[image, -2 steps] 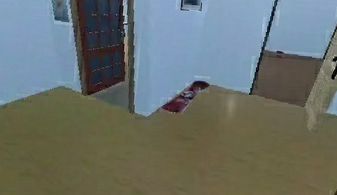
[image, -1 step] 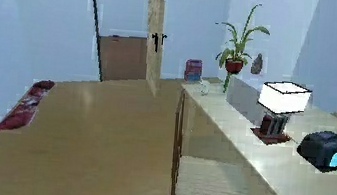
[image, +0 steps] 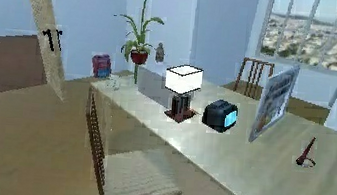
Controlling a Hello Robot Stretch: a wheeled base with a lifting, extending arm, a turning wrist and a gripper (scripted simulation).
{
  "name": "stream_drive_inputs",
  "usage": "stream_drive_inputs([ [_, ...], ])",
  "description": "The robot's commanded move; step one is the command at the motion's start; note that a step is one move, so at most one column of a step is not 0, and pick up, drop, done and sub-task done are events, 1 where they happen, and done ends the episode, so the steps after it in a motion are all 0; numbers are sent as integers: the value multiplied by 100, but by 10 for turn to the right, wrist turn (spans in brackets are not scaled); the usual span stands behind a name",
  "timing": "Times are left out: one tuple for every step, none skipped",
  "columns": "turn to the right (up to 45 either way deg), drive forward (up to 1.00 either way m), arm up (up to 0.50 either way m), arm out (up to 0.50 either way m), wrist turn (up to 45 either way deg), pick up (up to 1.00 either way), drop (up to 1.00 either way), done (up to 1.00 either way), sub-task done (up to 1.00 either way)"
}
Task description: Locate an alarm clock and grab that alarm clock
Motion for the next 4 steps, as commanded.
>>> stream_drive_inputs([
  [0,45,0,0,0,0,0,0,0],
  [-450,0,0,0,0,0,0,0,0],
  [-180,0,0,0,0,0,0,0,0],
  [0,0,50,0,0,0,0,0,0],
])
